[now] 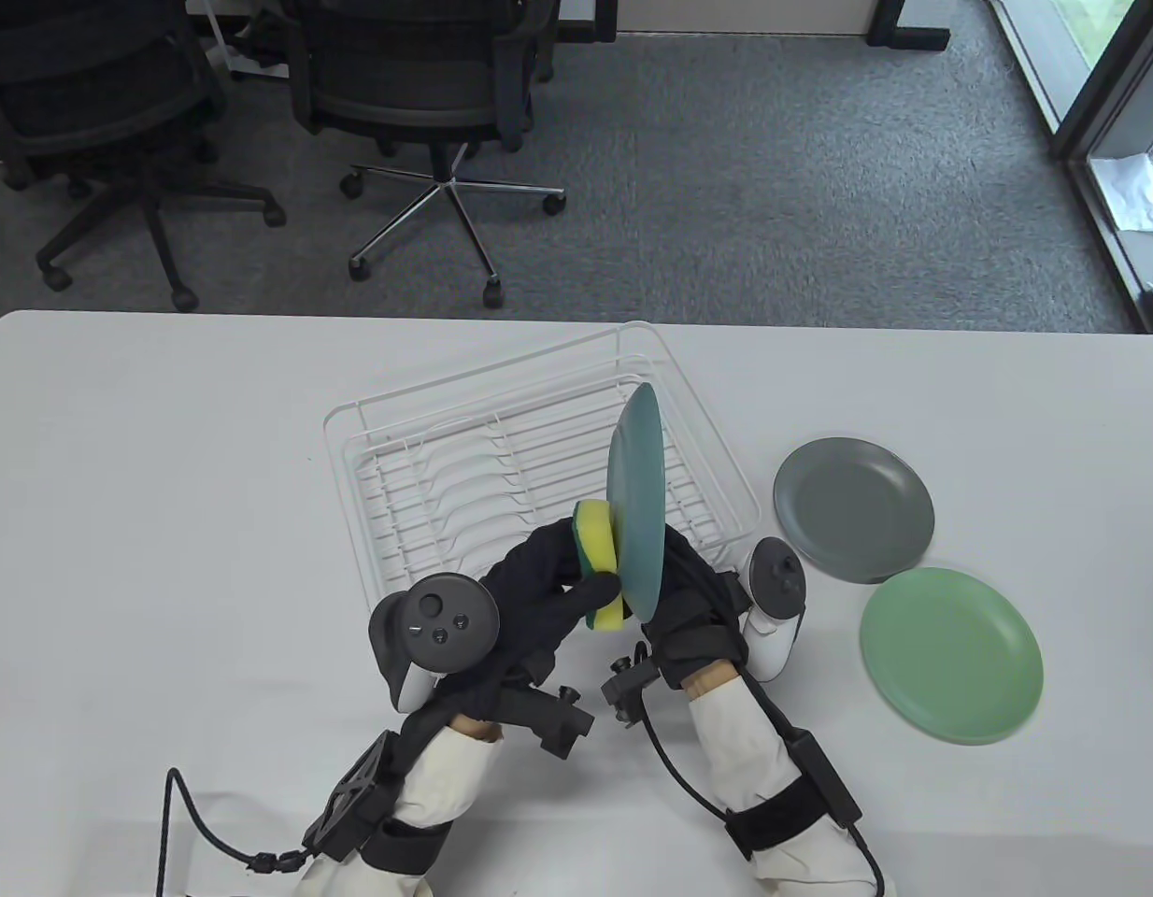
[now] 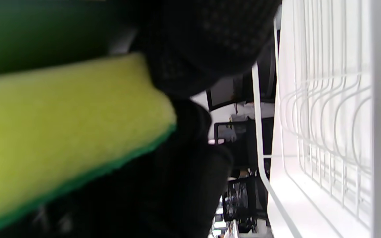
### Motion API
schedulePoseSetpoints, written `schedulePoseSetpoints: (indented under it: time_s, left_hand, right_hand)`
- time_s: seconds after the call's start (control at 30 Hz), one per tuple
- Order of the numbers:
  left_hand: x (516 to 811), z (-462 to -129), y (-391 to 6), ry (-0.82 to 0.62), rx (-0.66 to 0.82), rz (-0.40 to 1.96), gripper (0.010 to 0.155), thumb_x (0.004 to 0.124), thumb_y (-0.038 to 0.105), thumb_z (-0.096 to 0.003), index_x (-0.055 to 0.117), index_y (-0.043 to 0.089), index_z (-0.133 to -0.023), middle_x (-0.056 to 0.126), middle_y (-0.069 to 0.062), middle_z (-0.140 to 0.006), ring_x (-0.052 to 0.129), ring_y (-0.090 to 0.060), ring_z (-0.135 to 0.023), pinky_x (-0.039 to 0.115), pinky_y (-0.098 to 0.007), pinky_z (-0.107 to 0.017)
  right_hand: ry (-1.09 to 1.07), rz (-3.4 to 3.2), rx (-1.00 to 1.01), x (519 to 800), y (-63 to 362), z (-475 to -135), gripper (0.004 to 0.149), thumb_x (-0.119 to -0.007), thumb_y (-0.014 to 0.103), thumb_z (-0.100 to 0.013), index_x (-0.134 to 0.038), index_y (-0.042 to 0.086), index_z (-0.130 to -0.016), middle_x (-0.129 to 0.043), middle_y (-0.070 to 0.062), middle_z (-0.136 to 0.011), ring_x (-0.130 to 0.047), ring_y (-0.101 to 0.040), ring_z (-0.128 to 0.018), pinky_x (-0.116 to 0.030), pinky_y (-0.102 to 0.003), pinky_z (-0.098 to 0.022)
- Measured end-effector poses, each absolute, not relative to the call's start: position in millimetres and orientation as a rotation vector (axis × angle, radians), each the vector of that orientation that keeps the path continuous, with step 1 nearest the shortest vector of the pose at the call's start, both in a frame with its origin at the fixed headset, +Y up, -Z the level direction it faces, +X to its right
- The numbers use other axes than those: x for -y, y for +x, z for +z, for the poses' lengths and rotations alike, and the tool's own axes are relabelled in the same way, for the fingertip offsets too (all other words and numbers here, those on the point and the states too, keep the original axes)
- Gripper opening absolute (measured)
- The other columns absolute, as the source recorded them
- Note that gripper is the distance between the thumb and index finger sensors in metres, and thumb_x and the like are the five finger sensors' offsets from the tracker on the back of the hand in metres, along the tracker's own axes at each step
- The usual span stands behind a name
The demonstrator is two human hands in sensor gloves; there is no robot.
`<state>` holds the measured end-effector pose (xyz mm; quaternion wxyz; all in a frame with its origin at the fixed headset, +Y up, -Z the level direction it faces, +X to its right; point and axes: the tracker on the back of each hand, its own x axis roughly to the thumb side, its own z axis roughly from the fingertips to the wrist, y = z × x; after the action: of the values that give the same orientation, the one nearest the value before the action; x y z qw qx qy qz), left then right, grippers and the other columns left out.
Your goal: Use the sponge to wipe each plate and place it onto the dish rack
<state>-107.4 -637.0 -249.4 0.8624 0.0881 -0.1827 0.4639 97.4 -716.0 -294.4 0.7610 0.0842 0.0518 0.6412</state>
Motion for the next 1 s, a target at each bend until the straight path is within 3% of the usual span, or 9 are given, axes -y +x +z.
schedulePoseSetpoints:
  time_s: [0.3,0.47,0.8,1.0]
  left_hand:
    - [644.7,-261.7,-125.7,0.208,0.276,0.998,0.077,0.07,0.055,-0.0455,0.078,-0.003,-0.095,0.096,-0.017,-0.079,0.098,-0.04,-0.067,0.087,-0.049,-0.048]
    - [650.4,-271.1,-140.8,0.2,0.226,1.074,0.078,0.068,0.054,-0.0473,0.075,-0.003,-0.099,0.095,-0.019,-0.083,0.097,-0.041,-0.07,0.086,-0.05,-0.05]
    - [659.5,-285.7,-167.5,0.117,0.274,1.363,0.077,0.067,0.052,-0.049,0.074,-0.002,-0.103,0.092,-0.022,-0.089,0.093,-0.045,-0.076,0.083,-0.052,-0.055]
    - [650.2,-281.5,-181.7,0.203,0.262,1.414,0.075,0.068,0.051,-0.0494,0.074,0.0,-0.104,0.091,-0.022,-0.091,0.092,-0.045,-0.078,0.081,-0.053,-0.057]
  right_hand:
    - [0.302,1.509,-0.169,710.1,88.6,-295.7,0.043,-0.063,0.021,-0.063,-0.071,-0.007,-0.095,-0.09,-0.016,-0.057,-0.094,-0.01,-0.032,-0.086,-0.017,-0.022]
    - [0.374,1.575,-0.198,706.9,83.9,-296.8,0.043,-0.065,0.021,-0.063,-0.073,-0.007,-0.094,-0.091,-0.016,-0.055,-0.095,-0.011,-0.03,-0.086,-0.017,-0.021]
    - [0.425,1.704,-0.231,701.3,88.3,-299.4,0.042,-0.067,0.02,-0.061,-0.077,-0.008,-0.091,-0.092,-0.017,-0.051,-0.095,-0.011,-0.026,-0.086,-0.018,-0.017]
    - [0.409,1.88,-0.165,695.0,92.8,-297.2,0.042,-0.068,0.02,-0.06,-0.079,-0.008,-0.089,-0.093,-0.017,-0.05,-0.095,-0.011,-0.025,-0.086,-0.018,-0.016]
